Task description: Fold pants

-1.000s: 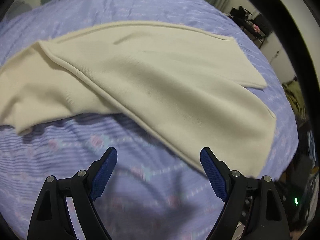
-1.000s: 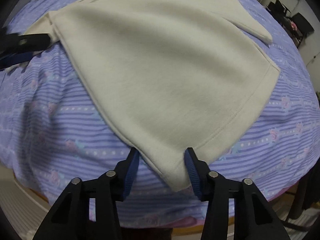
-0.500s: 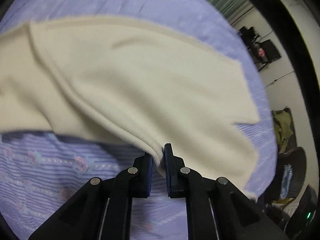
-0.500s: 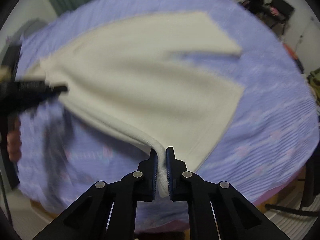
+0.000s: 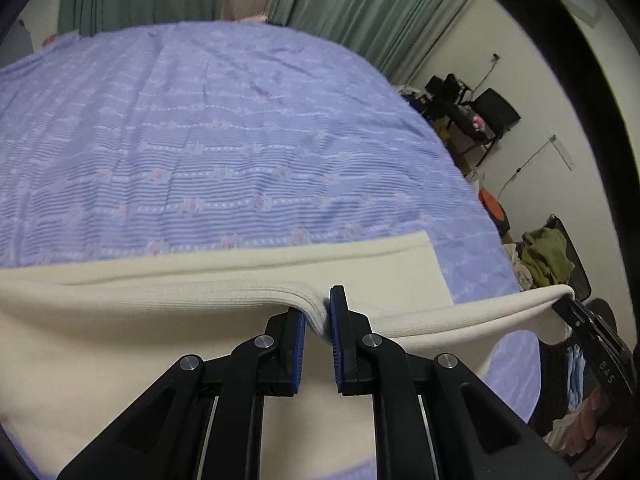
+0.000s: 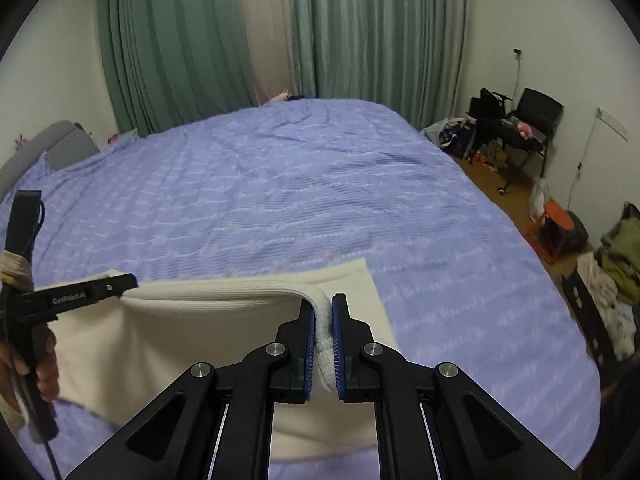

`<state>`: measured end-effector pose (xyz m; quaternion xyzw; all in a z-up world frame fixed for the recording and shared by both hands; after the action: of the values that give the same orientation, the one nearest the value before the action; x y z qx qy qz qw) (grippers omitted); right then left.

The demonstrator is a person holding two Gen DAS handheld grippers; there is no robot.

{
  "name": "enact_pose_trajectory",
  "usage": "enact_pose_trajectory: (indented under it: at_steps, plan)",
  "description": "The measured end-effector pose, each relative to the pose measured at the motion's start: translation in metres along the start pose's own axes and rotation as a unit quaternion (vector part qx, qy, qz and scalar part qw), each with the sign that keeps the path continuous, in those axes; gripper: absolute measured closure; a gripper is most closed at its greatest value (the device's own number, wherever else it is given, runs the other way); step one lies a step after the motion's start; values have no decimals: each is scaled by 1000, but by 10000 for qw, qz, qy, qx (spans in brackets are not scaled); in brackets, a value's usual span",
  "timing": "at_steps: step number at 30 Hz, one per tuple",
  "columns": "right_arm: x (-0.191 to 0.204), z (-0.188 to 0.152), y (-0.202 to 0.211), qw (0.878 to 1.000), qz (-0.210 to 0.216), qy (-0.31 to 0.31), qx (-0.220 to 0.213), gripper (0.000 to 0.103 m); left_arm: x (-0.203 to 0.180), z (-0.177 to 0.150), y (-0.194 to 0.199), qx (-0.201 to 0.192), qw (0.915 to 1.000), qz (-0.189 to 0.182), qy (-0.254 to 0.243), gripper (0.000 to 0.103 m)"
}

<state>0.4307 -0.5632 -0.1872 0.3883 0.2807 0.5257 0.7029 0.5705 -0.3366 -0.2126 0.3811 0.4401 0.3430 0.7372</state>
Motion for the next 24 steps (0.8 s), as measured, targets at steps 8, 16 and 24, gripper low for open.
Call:
enact_pose_trajectory:
  at_steps: [8, 16, 24]
  plan:
    - [-17, 46, -100, 9974, 11, -64, 722, 95, 14, 32, -54, 207, 9993, 287, 100, 90]
    - [-18, 45, -174, 9915, -316, 53, 1262, 88, 22, 37, -107, 684, 9941, 841, -90, 88]
    - [-36, 42, -139, 9949, -663, -226, 732, 37, -8, 37, -72, 78, 9964, 801, -252, 28]
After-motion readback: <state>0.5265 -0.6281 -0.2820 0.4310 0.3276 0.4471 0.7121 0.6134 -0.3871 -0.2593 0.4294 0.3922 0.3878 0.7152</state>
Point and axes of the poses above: each gripper's, at about its wrist camera, not at the fingertips, and y roughly against the way its jaws point, x to its left, z to its top, the point moved 3 cm from there along -y, roughly the way its jaws point, and after that the axes turned 11 degrees about x, right-handed, at the moved point
